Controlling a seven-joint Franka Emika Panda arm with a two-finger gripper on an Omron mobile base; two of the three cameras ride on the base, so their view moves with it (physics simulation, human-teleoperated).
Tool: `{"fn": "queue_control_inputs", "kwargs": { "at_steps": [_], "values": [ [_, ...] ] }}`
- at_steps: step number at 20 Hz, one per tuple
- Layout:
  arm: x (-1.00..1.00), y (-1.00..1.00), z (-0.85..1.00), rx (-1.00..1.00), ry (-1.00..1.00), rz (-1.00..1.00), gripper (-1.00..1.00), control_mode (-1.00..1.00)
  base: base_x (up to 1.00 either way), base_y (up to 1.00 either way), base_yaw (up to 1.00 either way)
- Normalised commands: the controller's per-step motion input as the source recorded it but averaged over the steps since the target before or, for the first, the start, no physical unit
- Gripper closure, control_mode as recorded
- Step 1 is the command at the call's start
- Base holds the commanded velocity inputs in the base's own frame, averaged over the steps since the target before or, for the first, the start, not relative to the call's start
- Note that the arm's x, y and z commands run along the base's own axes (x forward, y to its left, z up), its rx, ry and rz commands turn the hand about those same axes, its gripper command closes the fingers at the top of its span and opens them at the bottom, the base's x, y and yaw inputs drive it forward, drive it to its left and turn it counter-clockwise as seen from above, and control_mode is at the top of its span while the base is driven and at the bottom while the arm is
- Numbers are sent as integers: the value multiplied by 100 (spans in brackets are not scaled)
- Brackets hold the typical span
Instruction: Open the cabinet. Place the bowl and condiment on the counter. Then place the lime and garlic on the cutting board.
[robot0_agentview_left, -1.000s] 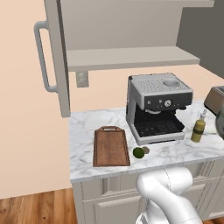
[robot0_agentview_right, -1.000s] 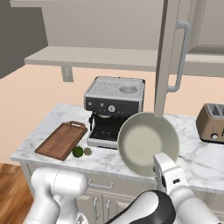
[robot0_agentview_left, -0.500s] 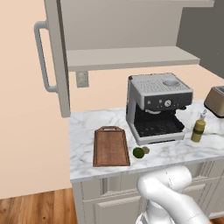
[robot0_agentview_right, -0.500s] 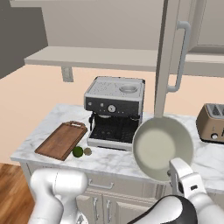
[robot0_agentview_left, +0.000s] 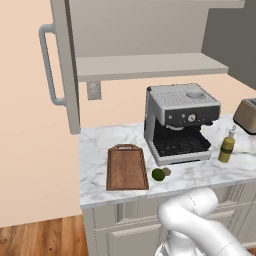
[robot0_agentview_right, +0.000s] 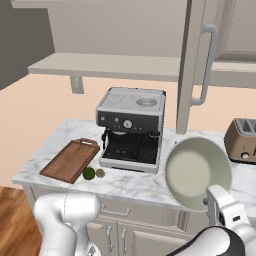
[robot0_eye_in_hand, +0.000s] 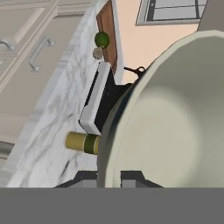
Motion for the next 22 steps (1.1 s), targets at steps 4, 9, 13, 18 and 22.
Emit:
{"fn": "queue_control_inputs", "kwargs": {
  "at_steps": [4,9,13,18,22],
  "values": [
    [44,-2,-14,-2,0,-2,100,-100,0,0,0],
    [57,-15,-19,-2,0,0,100,-100,0,0,0],
    [56,-36,-24,0,1,0,100,-100,0,0,0],
    [45,-44,-25,0,2,0,100,-100,0,0,0],
    [39,-47,-20,0,3,-1,100,-100,0,0,0]
  ]
}}
